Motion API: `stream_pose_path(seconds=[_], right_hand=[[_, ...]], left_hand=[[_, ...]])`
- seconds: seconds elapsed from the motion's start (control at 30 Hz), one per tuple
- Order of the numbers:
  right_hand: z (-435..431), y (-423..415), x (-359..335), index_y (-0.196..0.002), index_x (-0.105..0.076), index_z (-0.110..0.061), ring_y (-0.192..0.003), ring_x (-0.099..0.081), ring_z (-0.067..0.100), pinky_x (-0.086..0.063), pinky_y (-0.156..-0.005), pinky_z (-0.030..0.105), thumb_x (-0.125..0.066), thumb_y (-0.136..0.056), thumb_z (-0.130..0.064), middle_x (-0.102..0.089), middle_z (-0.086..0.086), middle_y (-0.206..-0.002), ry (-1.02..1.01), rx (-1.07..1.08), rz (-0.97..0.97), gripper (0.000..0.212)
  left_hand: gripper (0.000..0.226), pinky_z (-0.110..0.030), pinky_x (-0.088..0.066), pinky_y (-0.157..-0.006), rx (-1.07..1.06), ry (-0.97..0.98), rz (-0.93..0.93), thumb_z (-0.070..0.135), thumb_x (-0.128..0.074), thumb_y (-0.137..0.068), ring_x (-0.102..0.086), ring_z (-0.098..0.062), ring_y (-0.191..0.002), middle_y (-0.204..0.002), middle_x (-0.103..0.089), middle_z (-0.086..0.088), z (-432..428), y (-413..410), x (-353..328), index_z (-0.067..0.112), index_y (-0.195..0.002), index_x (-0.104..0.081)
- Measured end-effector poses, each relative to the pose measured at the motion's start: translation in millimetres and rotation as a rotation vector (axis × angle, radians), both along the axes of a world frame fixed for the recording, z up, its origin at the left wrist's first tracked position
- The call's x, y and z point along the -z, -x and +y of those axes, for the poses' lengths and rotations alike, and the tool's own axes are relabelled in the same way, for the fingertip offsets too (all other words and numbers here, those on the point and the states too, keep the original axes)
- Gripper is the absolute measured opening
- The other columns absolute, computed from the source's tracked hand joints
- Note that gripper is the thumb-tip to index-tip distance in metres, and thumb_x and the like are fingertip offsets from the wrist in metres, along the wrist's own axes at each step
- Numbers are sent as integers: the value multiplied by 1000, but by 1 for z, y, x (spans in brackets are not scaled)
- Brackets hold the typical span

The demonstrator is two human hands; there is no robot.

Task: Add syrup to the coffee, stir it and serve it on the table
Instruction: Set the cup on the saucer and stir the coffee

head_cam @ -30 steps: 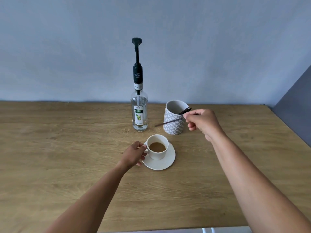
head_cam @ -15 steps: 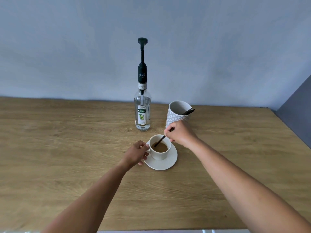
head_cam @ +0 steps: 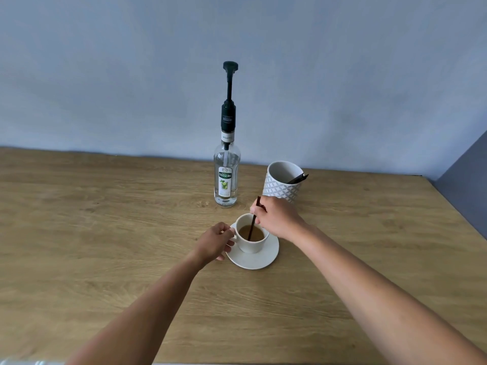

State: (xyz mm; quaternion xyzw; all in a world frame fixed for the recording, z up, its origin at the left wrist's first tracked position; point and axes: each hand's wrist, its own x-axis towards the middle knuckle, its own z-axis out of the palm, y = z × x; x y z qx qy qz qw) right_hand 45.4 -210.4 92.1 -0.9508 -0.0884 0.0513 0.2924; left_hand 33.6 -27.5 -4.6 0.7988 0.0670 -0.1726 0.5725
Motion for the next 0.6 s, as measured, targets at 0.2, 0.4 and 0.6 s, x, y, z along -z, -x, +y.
stream_pose_path(seconds=[0.2,0.4,0.6], right_hand=[[2,-1,1,-89,-64,-20,-81,-66,17,-50,-66,27,-47,-97,-23,-74,-2,-85,58,15,-135,19],[-8,1,0,-91,-61,-19,-84,-64,25,-53,-72,36,-43,-94,-21,-72,4,-91,162,-2,-152,18],[3,6,5,-87,-63,-22,-81,-68,19,-55,-76,34,-47,-93,-24,-73,-1,-83,-20,-4,-47,17]], left_hand=[[18,-30,-53,-55,0,-3,-7,33,-52,-98,-66,-16,-72,-89,-72,-6,0,-1,2,18,-93,-61],[18,-31,-54,-55,3,-9,-16,34,-51,-98,-66,-17,-72,-89,-72,-7,0,-2,5,21,-89,-60],[18,-31,-54,-55,2,-16,-15,34,-51,-98,-66,-16,-72,-89,-72,-6,0,-1,3,21,-88,-60]])
